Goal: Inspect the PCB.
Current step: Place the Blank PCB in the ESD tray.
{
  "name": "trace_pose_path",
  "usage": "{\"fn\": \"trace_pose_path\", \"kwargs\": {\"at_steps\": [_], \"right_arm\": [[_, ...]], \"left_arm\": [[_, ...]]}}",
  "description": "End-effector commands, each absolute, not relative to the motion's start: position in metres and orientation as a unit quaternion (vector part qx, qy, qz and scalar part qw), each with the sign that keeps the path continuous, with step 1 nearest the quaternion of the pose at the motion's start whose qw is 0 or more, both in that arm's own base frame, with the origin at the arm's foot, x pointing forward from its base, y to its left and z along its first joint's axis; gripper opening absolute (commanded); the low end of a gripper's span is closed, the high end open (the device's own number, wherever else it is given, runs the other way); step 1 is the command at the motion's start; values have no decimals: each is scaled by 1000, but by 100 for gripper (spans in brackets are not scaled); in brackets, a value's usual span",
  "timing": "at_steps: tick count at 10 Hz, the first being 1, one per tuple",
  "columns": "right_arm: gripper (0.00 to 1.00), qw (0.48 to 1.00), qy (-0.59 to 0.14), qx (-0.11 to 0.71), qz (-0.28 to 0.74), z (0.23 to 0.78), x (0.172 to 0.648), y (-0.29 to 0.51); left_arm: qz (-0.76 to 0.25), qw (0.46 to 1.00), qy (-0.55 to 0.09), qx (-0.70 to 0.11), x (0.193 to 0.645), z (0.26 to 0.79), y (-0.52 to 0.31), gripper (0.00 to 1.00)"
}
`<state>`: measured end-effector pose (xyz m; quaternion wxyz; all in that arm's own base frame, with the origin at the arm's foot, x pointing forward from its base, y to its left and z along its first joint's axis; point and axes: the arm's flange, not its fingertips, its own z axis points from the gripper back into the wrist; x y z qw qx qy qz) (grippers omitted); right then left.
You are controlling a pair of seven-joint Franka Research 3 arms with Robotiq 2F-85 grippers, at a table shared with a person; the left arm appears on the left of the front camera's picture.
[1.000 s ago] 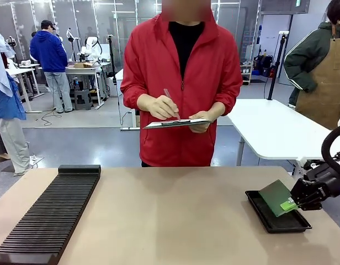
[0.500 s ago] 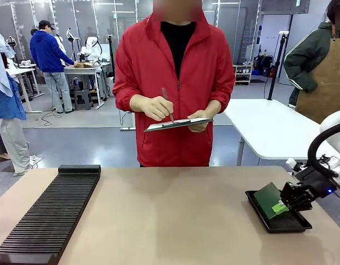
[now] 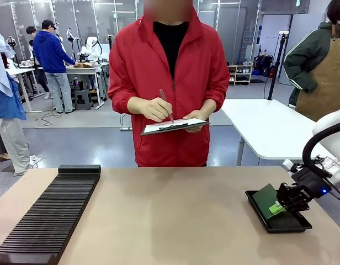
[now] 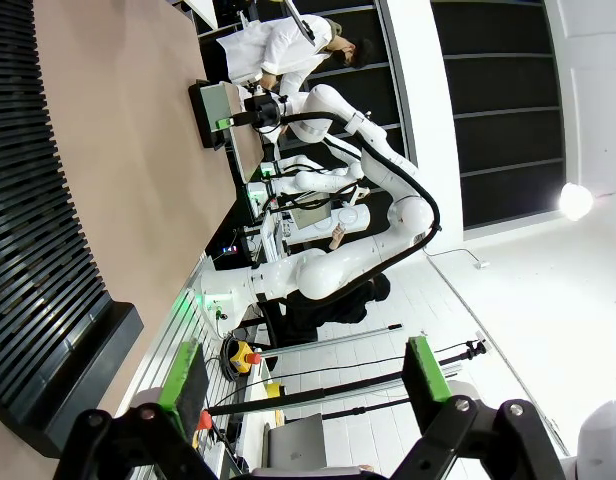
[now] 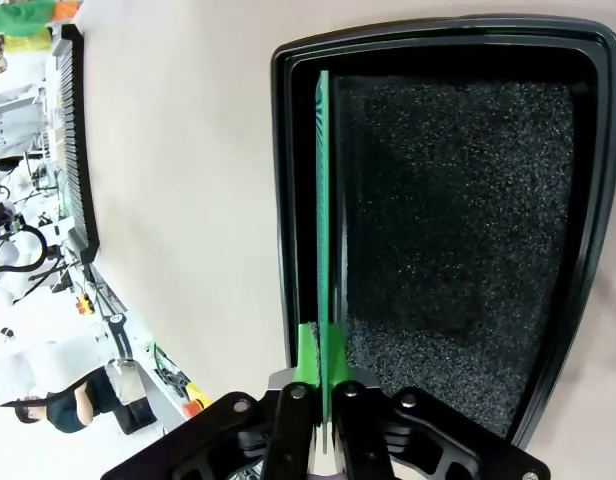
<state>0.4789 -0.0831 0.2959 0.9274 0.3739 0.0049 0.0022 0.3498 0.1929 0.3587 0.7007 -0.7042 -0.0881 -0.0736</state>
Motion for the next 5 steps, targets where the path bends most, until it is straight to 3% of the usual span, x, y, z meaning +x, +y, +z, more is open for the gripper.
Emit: {"fn": "trace_pose_path", "kwargs": {"at_steps": [1, 2, 4, 5], "right_arm": [[2, 936, 6, 351, -17, 295, 486, -77], [2, 935, 5, 354, -18, 296, 486, -77], [31, 941, 2, 337, -21, 301, 482, -74], [52, 942, -1, 334, -19, 306, 477, -72]], "left_arm": [[-73, 706, -87, -699, 349, 358, 194, 100], [-73, 706, -87, -699, 349, 358, 194, 100], [-73, 706, -87, -699, 349, 358, 194, 100], [-73, 706, -87, -699, 349, 358, 194, 100]]}}
